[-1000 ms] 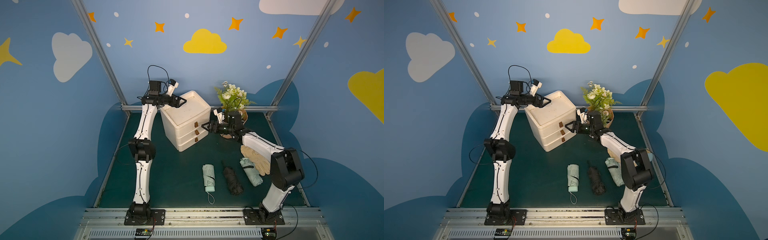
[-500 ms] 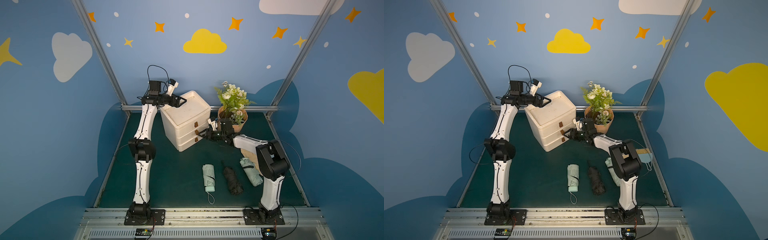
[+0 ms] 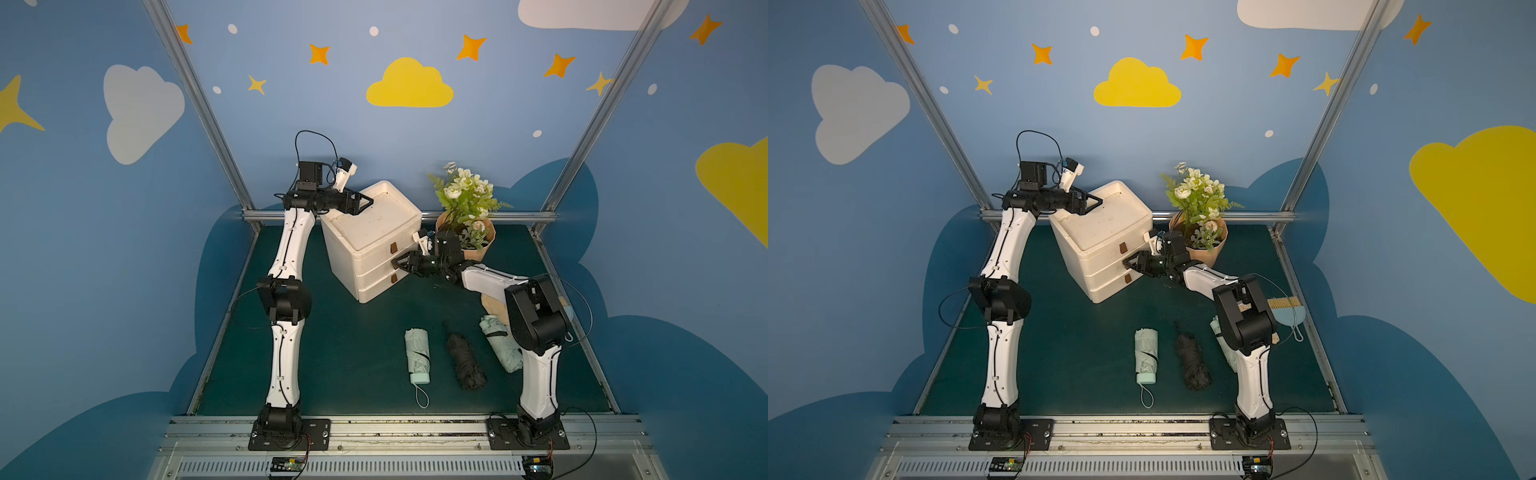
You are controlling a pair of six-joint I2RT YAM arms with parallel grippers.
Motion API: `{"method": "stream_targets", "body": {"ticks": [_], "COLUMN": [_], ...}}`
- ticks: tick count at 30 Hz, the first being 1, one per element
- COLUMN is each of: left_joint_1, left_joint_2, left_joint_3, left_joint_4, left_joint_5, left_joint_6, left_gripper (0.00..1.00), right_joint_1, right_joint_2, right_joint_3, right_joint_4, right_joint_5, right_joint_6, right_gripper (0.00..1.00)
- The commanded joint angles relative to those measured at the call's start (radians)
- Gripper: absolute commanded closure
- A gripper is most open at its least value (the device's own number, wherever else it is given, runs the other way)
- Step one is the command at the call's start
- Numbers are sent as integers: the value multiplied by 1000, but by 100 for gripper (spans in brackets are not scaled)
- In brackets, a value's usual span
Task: Place the umbrella in the drawer by color
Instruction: Open the drawer in the storage box.
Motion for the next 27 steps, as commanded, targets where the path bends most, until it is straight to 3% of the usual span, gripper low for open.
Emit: {"method": "stream_targets", "body": {"ticks": [1,6,14,20,27], "left_joint_1": [-52,-56,-58,-58,-59], "left_joint_2": [37,41,42,44,50], "left_joint_3": [-3,-4,-2,-3,-1], "left_joint_4": [-117,-121,-121,-121,-104], "left_joint_5": [95,95,92,105,105], "left_joint_6": [-21,-19,-14,-11,-19], "left_gripper": [9,9,9,9,9], "right_joint_1": [43,30,33,29,14], "right_joint_2": [36,9,-23,-92,-228], "right_joint_3": [35,7,-22,-101,-222], "right_joint_4": [83,106,83,55,-110], "right_joint_5": [-34,-13,-7,6,66], "right_joint_6": [31,34,10,-25,-145], "right_gripper": [53,65,98,100,100]}}
